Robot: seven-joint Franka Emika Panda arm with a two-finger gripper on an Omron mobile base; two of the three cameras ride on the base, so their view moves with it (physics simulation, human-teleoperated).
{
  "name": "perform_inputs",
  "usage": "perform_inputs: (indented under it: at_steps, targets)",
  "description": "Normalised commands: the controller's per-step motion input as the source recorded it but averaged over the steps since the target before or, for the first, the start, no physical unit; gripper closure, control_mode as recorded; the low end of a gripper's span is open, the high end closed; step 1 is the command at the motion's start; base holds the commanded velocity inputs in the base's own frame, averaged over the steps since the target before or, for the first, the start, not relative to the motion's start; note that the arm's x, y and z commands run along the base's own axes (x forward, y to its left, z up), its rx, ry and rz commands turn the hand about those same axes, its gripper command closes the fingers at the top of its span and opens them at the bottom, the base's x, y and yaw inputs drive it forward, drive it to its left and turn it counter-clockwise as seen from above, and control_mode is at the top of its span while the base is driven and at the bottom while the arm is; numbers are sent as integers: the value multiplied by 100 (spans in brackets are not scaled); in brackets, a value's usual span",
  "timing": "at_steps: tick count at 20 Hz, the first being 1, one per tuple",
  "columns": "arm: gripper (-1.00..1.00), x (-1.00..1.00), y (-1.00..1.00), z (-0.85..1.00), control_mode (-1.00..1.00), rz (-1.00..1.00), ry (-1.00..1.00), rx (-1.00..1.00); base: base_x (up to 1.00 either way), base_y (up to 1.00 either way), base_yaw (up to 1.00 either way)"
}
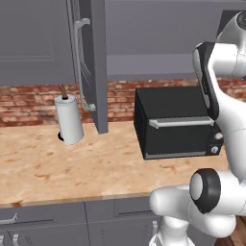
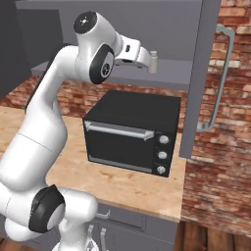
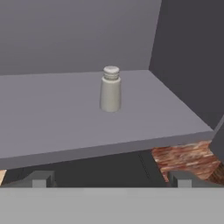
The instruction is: Move the mustard and shaker from the cabinet to the dining counter.
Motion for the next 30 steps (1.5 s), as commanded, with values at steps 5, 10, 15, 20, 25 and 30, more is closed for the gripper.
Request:
perform_inputs:
  at_steps: [5, 10, 15, 20, 25, 30]
  targets:
    - [-100, 20, -15, -20, -100, 0, 0, -3, 0, 0, 0]
    - [-100, 31, -6, -15, -100, 0, 0, 0, 0, 0, 0]
    - [-100, 47, -5, 0, -100, -2, 0, 0, 0, 0, 0]
    - [-100, 36, -8, -1, -100, -5, 0, 0, 0, 0, 0]
    - [-100, 26, -13, -7, -100, -6, 1, 0, 0, 0, 0]
    - [-100, 28, -9, -13, -100, -6, 0, 0, 0, 0, 0]
